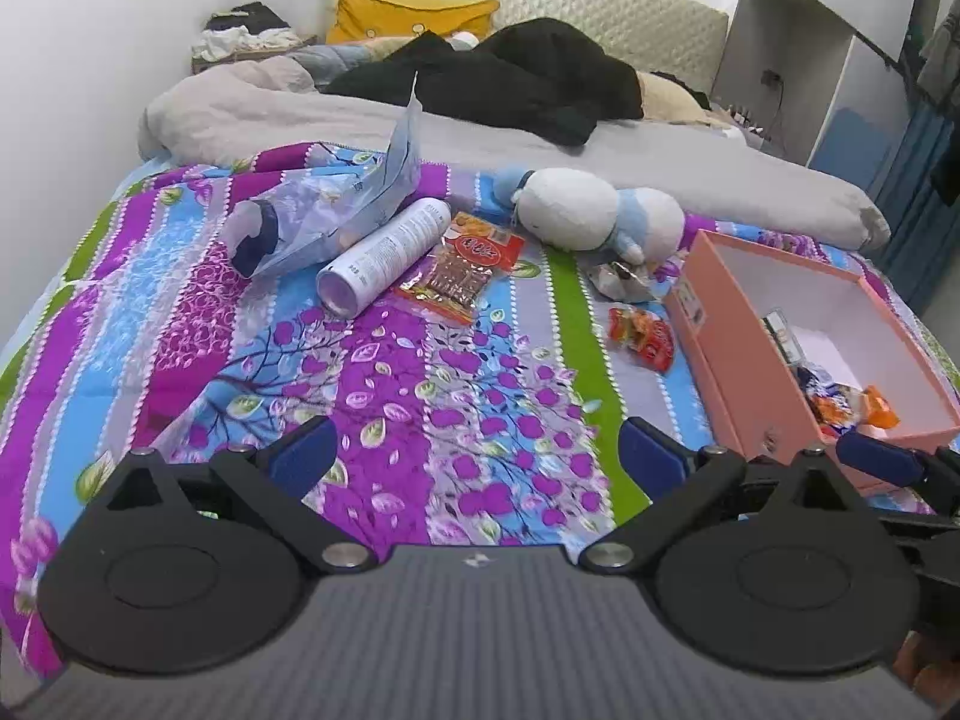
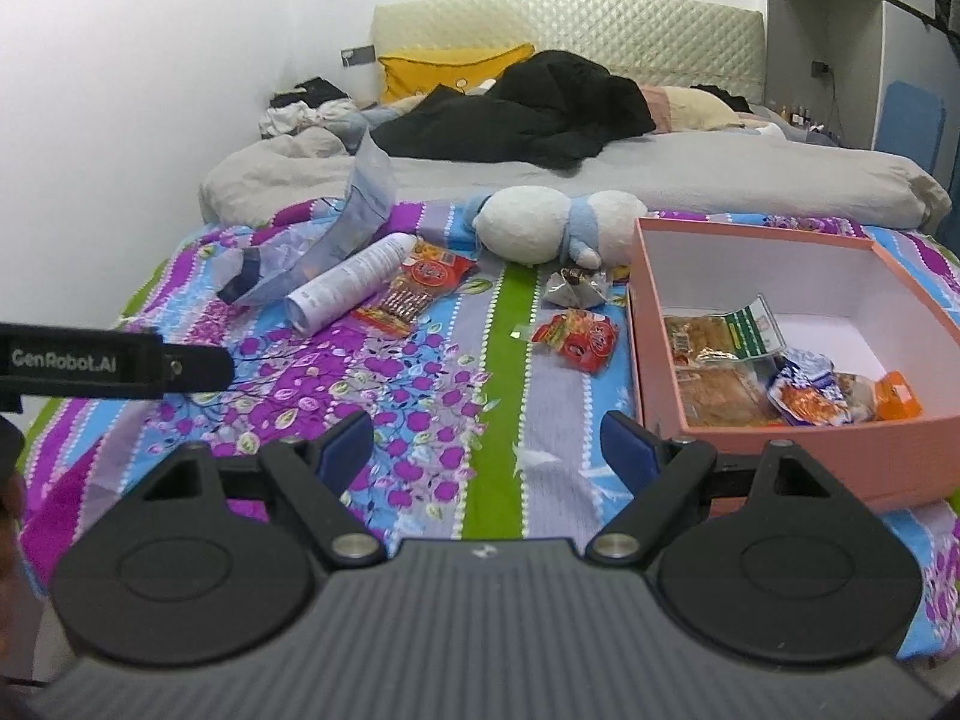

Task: Organize snacks
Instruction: 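Withdraw both tools from the box back toward the snack pile, then grasp the red meat strip packet with the left gripper while the right grasps a red packet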

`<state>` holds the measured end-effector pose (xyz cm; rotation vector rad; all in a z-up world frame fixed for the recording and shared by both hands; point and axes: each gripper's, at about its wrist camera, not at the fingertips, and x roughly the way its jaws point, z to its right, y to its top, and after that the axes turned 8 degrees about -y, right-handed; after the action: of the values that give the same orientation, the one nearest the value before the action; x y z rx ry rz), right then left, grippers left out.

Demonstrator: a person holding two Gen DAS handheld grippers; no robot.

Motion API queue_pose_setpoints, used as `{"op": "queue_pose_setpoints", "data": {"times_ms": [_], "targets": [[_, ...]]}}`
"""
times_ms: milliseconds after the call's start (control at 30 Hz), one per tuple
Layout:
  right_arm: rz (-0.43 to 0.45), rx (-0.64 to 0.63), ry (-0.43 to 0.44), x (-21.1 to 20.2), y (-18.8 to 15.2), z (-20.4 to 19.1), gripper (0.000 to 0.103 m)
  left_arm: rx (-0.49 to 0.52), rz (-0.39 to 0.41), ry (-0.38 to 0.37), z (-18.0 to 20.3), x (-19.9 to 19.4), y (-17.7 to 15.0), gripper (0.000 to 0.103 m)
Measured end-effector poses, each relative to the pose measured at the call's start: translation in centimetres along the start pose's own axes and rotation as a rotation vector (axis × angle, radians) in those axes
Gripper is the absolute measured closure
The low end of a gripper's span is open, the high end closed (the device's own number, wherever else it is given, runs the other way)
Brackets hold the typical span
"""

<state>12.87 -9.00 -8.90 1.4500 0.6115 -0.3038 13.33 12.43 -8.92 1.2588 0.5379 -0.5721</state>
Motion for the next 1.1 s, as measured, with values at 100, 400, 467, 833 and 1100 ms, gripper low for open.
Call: {"op": "queue_pose_setpoints", "data": {"times_ms": [100,400,467,833,1100], "targets": [[-0.015,-0.014,-0.014,2.3,0.9,-0.6,0.023,-0.015,-0.013,-0.003,-1.5,2.4,1.3,0.003],[-0.07,-0.094,-0.072,10.5,2.9,-2.0,0.027,0.018,-0.063,-0.028,-4.7,12.1,5.2,0.003],[-0.091,-0.116,-0.085,12.6,3.1,-2.1,0.03,0.035,-0.078,-0.037,-5.0,14.6,6.0,0.003],[-0.173,-0.305,-0.184,22.4,3.0,-3.0,0.044,0.324,-0.158,-0.018,-4.4,27.5,9.4,0.003],[-0.112,-0.434,-0.254,26.1,2.7,-3.8,0.045,0.455,-0.187,0.012,-3.9,33.0,9.7,0.003]]}}
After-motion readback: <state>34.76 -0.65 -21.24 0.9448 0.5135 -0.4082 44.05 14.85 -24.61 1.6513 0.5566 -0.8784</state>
